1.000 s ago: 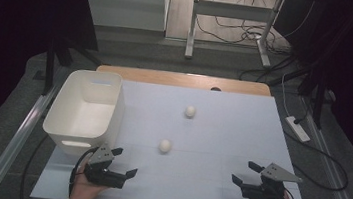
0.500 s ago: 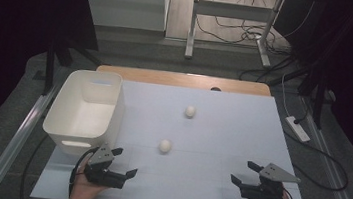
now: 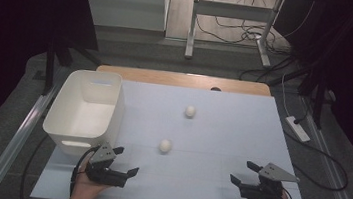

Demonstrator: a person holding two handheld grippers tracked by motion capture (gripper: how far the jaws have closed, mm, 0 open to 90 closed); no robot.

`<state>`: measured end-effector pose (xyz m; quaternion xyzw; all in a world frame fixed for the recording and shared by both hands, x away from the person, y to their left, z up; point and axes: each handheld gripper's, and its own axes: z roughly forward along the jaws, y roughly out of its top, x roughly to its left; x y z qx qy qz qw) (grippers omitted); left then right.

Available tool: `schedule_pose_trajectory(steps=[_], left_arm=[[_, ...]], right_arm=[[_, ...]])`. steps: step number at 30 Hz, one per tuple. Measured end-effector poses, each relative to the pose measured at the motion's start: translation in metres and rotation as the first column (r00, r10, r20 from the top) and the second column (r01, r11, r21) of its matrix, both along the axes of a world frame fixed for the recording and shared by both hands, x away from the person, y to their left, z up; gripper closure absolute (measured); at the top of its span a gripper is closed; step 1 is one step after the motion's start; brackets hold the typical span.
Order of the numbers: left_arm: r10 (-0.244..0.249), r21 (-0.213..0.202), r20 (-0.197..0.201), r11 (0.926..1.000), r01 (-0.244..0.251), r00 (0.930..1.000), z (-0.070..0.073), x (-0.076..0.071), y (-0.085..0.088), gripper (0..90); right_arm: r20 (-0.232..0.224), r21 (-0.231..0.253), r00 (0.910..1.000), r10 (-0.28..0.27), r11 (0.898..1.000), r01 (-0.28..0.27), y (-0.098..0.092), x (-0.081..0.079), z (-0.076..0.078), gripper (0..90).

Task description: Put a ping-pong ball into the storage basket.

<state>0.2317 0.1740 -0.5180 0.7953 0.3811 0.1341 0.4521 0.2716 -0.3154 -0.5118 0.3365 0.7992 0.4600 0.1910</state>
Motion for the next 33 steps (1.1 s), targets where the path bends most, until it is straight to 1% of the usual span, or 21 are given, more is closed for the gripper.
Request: schedule_pose_trajectory(steps=[4, 6, 18, 20, 25, 28, 31, 33], left_arm=[[0.000, 0.001, -0.003, 1.0000, 0.000, 1.0000, 0.002, 0.000, -0.002, 9.7], [-0.004, 0.010, -0.007, 0.9999, 0.004, 1.0000, 0.003, 0.001, -0.004, 9.8], [-0.013, 0.014, -0.007, 0.9998, 0.013, 0.9999, 0.008, 0.005, -0.011, 9.9], [-0.015, 0.009, -0.008, 0.9998, 0.015, 0.9999, 0.009, 0.006, -0.012, 9.9], [-0.018, 0.015, -0.012, 0.9997, 0.018, 0.9998, 0.010, 0.008, -0.015, 9.9], [-0.017, 0.016, -0.018, 0.9997, 0.017, 0.9997, 0.011, 0.009, -0.016, 10.0], [-0.011, 0.014, -0.035, 0.9998, 0.012, 0.9993, 0.012, 0.011, -0.017, 10.3], [-0.011, 0.016, -0.037, 0.9998, 0.012, 0.9993, 0.013, 0.012, -0.017, 10.5]], right_arm=[[0.002, 0.000, 1.0000, 0.002, 1.000, -0.002, 0.000, 0.000, 0.000, 18.4], [0.001, -0.004, 1.0000, 0.003, 1.000, -0.003, 0.000, 0.001, 0.000, 18.4], [0.004, -0.005, 1.0000, 0.005, 1.000, -0.005, 0.002, 0.001, 0.000, 18.5], [0.001, -0.003, 1.0000, 0.004, 1.000, -0.004, 0.002, 0.002, 0.000, 18.4], [0.001, -0.004, 1.0000, 0.006, 1.000, -0.006, 0.002, 0.002, -0.001, 18.4], [0.003, -0.004, 1.0000, 0.006, 1.000, -0.006, 0.001, 0.002, 0.000, 18.4], [0.001, -0.004, 1.0000, 0.005, 1.000, -0.005, 0.002, 0.002, -0.001, 18.4], [-0.004, -0.007, 1.0000, 0.003, 1.000, -0.003, 0.002, 0.003, -0.001, 18.4]])
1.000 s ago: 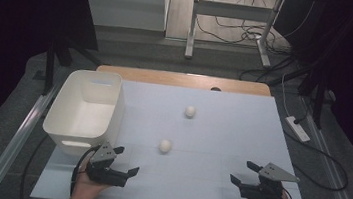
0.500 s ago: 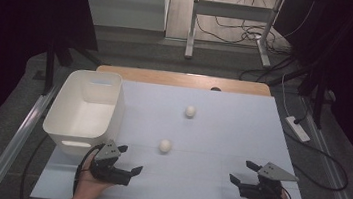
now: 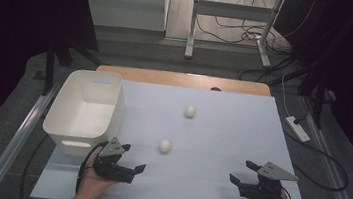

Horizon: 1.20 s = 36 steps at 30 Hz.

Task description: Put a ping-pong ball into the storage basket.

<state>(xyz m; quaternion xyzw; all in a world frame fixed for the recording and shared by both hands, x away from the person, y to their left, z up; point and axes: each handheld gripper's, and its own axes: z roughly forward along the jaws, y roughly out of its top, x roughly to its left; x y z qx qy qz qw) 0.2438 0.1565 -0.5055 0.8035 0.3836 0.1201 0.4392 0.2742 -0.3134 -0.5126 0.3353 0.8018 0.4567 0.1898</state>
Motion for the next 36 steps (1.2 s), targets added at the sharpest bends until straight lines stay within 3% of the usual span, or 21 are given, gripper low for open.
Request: schedule_pose_trajectory(steps=[36], left_arm=[[-0.050, -0.009, 0.018, 0.9987, 0.050, 0.9986, 0.021, 0.018, -0.020, 10.5]], right_arm=[[0.005, -0.005, 1.0000, -0.006, 1.000, 0.006, 0.000, 0.000, 0.001, 18.5]])
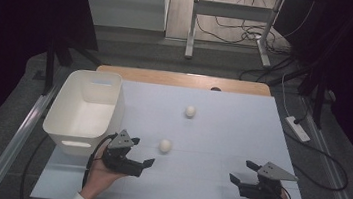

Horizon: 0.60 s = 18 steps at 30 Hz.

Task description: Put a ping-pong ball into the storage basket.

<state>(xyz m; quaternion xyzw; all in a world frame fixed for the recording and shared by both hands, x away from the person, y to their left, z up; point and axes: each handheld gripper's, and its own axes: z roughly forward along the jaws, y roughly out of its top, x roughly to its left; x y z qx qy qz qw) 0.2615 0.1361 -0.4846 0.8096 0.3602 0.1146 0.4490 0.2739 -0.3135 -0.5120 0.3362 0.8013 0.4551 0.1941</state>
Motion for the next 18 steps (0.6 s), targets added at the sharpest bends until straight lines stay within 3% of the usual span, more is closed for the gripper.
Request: schedule_pose_trajectory(steps=[5, 18], left_arm=[[-0.004, -0.002, -0.002, 1.0000, 0.004, 1.0000, 0.001, 0.002, -0.002, 10.5], [-0.005, 0.016, -0.032, 0.9999, 0.005, 0.9995, -0.003, 0.011, -0.005, 10.6]], right_arm=[[-0.003, 0.023, 1.0000, -0.001, 1.000, 0.001, 0.000, 0.000, 0.001, 18.4], [0.001, 0.015, 1.0000, -0.007, 1.000, 0.007, -0.001, 0.000, 0.001, 17.9]])
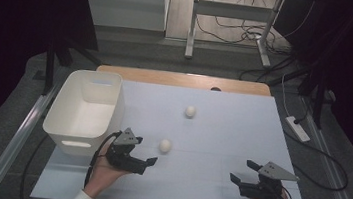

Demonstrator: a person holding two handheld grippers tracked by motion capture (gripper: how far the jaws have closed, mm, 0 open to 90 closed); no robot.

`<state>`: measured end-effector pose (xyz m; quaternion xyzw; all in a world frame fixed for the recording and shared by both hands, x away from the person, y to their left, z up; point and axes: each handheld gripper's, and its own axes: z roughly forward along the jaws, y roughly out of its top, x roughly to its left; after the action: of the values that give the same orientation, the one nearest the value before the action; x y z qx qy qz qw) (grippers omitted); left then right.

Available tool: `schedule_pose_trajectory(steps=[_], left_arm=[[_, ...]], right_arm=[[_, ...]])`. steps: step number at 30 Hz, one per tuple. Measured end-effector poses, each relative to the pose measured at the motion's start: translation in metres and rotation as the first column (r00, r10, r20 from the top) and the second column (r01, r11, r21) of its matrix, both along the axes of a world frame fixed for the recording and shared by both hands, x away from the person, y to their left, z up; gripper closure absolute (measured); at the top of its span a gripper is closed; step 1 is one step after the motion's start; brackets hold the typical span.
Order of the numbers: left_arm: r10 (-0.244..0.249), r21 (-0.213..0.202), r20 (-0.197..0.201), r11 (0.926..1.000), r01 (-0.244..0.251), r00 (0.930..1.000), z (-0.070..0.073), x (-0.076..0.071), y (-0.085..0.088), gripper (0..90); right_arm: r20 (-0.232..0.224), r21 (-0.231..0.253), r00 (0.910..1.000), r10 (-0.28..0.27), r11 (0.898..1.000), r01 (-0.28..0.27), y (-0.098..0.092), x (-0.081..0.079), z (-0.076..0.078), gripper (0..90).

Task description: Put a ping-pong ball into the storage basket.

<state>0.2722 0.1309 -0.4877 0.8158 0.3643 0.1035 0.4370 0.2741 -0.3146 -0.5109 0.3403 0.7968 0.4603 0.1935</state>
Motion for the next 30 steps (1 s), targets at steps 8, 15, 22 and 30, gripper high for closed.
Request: schedule_pose_trajectory(steps=[8, 15, 22, 30], left_arm=[[-0.005, -0.002, 0.002, 1.0000, 0.005, 1.0000, 0.004, 0.004, -0.004, 10.6], [-0.012, -0.002, 0.002, 0.9999, 0.012, 0.9999, 0.008, 0.007, -0.008, 10.6], [-0.022, 0.010, -0.004, 0.9997, 0.022, 0.9997, 0.012, 0.012, -0.016, 10.6], [-0.044, 0.016, -0.009, 0.9989, 0.045, 0.9990, 0.013, 0.019, -0.028, 10.7]], right_arm=[[0.002, 0.002, 1.0000, 0.001, 1.000, -0.001, 0.000, 0.000, 0.000, 17.9], [0.004, 0.003, 1.0000, -0.001, 1.000, 0.001, 0.000, 0.000, 0.000, 17.9], [0.002, 0.002, 1.0000, -0.001, 1.000, 0.001, 0.000, 0.000, 0.000, 17.9], [0.008, -0.003, 1.0000, -0.001, 1.000, 0.001, 0.000, 0.000, 0.000, 18.0]])
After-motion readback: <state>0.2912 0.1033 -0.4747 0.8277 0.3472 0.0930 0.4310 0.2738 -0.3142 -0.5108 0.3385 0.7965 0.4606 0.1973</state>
